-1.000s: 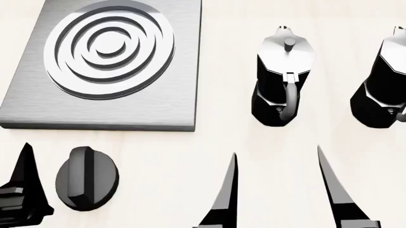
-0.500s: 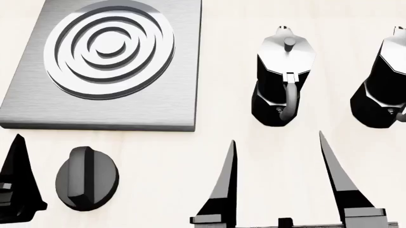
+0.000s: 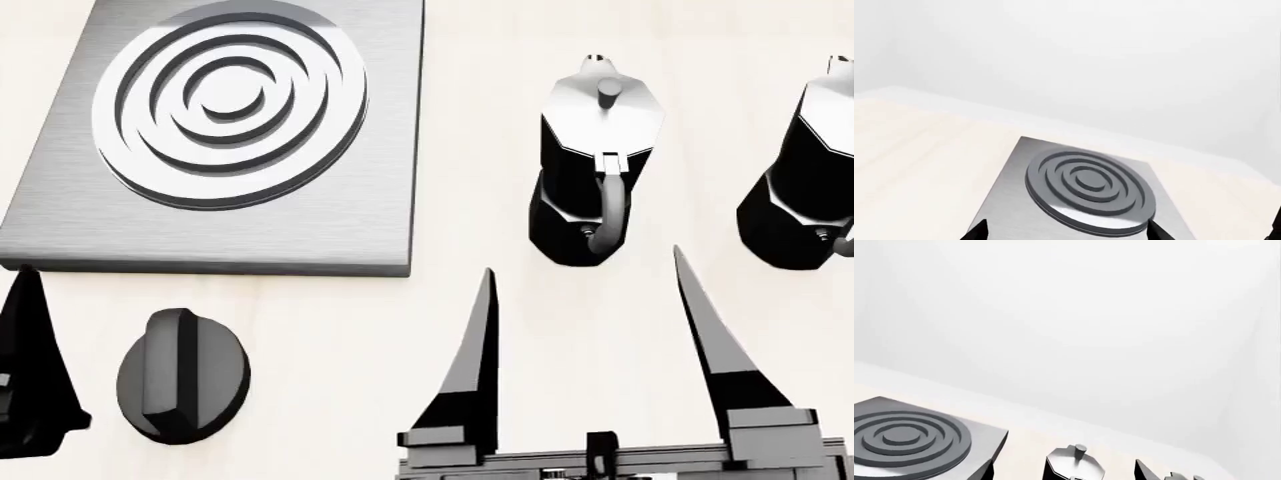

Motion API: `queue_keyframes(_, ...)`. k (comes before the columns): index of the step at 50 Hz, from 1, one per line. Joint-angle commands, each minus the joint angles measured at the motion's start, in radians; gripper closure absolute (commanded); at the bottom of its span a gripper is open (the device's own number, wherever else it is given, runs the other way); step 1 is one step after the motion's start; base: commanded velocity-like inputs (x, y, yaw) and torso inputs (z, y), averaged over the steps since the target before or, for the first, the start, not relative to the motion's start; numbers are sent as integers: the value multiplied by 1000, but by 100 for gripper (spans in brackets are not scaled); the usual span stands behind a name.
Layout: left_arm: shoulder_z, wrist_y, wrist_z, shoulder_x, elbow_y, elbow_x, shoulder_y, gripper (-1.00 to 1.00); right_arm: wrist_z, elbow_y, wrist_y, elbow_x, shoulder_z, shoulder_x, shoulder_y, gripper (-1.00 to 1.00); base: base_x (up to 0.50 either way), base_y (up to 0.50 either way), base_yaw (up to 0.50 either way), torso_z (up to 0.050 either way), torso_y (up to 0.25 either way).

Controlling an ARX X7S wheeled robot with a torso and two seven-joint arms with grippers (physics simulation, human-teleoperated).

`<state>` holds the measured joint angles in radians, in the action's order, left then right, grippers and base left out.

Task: Turn off the stove.

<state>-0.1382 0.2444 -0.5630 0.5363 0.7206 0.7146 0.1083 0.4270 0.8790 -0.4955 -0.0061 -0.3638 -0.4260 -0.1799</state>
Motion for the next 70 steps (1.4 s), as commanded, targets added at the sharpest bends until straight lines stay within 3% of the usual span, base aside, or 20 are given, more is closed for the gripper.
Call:
queue_keyframes(1, 30, 24, 17, -17, 9, 16, 24, -100, -31, -14, -8, -14, 30, 18, -34, -100, 0, 0, 0, 0, 0)
queue_keyframes(70, 43, 82, -79, 0, 114, 132, 158, -100, -83, 63, -190, 8, 14, 25, -250, -100, 0, 0, 0, 0, 0)
